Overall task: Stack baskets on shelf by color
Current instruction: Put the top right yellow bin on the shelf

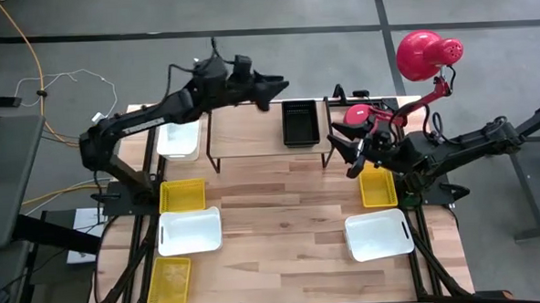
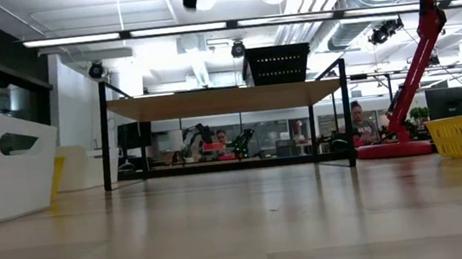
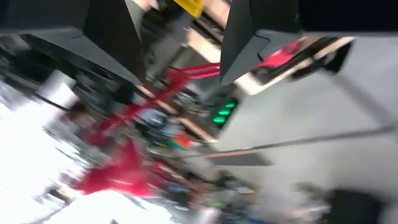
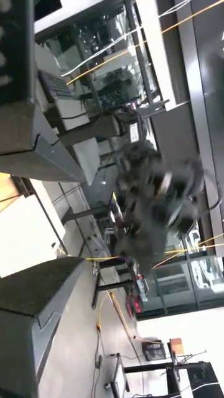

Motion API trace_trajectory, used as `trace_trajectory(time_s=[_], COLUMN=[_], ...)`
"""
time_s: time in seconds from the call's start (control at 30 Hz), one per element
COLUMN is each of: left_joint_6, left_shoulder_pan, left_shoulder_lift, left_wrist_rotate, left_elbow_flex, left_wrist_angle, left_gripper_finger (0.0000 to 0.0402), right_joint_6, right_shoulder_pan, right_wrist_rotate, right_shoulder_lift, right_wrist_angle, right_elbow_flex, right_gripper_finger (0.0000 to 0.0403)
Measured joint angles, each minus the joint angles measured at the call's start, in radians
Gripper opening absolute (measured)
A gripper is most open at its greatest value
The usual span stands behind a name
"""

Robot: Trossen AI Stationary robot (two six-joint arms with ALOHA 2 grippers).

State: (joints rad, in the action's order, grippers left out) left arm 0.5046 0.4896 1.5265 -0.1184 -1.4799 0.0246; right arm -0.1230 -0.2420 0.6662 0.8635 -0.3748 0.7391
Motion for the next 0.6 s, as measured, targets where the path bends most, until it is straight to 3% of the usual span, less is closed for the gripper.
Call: trace_trajectory(time_s=[0.17,0.3,0.6], left_joint_6=[-0.155,-0.193,-0.146], left_shoulder_pan=[-0.091,-0.129,-0.221], left_shoulder_lift=[-0.098,-0.189,-0.412], left_wrist_rotate=[0.006,0.088,0.149], left_elbow_flex=[0.002,0.069,0.403], left_wrist_angle=[0.000,0.038,0.223], left_gripper_finger=[0.0195,0.0195,0.0195], right_joint_6=[0.023,0.027,0.026], right_shoulder_pan=[0.000,0.000,0.000], right_wrist_rotate=[0.038,0.064,0.067], right_shoulder_lift=[0.000,0.000,0.000], right_wrist_angle=[0.016,0.029,0.064], right_elbow_flex=[0.000,0.000,0.000], right_gripper_finger=[0.0195,0.0195,0.0195])
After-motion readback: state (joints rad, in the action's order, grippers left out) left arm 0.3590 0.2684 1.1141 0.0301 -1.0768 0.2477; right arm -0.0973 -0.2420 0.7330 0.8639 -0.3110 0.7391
